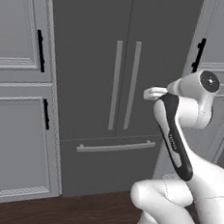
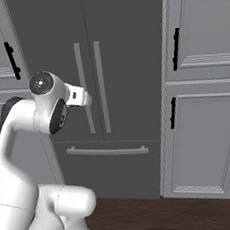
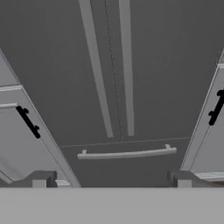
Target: Grab a lemon wedge from the fridge and one ice cube from the ice bowl, and put them in the glass of lemonade.
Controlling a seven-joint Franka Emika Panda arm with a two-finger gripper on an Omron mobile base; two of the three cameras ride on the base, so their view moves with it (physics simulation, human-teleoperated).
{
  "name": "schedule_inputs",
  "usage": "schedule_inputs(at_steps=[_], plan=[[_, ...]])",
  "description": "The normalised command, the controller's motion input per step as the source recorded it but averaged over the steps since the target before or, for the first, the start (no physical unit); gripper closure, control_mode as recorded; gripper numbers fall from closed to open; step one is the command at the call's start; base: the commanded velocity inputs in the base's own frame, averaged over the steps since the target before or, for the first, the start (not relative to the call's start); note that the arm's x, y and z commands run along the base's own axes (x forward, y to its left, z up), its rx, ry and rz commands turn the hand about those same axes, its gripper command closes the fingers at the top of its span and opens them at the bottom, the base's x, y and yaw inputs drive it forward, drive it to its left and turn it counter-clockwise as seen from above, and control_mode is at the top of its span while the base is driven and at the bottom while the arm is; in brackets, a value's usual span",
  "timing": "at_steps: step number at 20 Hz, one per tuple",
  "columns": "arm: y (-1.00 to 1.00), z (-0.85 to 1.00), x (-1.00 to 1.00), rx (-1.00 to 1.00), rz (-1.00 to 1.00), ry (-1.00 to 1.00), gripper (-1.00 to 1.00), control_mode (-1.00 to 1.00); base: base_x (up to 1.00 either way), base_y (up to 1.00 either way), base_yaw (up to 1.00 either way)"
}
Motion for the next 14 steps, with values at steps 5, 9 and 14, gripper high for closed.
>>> schedule_inputs(at_steps=[5, 9, 14], plan=[[-0.12, 0.03, 0.73, 0.0, 0.02, -0.01, -1.0, -1.0, 0.0, 0.0, 0.0], [-0.07, -0.07, 0.76, 0.0, 0.0, -0.03, -1.0, -1.0, 0.0, 0.0, 0.0], [0.0, -0.21, 0.71, -0.01, 0.0, -0.1, -1.0, -1.0, 0.0, 0.0, 0.0]])
